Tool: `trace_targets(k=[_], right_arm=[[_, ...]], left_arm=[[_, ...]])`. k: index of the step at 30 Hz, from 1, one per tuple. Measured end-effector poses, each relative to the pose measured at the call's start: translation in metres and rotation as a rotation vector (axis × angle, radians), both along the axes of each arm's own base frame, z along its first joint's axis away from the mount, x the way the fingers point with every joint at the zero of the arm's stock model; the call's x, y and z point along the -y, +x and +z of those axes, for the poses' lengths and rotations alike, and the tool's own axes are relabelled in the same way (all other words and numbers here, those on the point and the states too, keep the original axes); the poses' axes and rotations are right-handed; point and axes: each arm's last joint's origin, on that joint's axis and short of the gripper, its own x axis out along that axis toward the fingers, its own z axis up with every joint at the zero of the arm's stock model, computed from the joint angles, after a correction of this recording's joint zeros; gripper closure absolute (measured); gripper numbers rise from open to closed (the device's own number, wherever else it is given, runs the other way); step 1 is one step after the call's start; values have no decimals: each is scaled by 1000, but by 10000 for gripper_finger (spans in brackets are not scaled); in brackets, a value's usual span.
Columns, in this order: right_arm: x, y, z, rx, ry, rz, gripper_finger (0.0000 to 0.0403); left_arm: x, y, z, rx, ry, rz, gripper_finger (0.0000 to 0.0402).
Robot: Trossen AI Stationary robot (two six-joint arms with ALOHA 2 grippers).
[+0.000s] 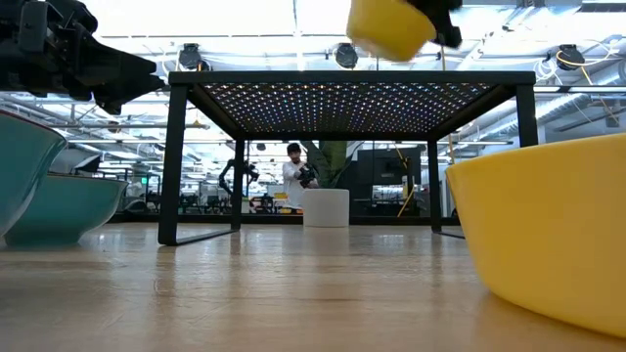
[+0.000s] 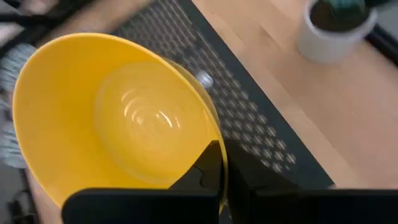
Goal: Pick & Place Mini bowls
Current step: Put the bottom right yellow bowl on the shelf
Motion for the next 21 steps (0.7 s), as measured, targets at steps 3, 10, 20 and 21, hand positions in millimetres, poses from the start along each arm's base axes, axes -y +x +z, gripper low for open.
trace_targets(k=[3,10,20,21], right_arm=[[1,0,-21,-61,76,31,403],[-1,-3,-51,-142,174,78,402],[-1,-5,-54,-147,169,88,365],[-1,-6,-52,-142,163,95,357]], left_arm=[[0,0,0,0,0,0,190],[0,0,0,0,0,0,190],[0,0,0,0,0,0,190],[0,0,0,0,0,0,190]])
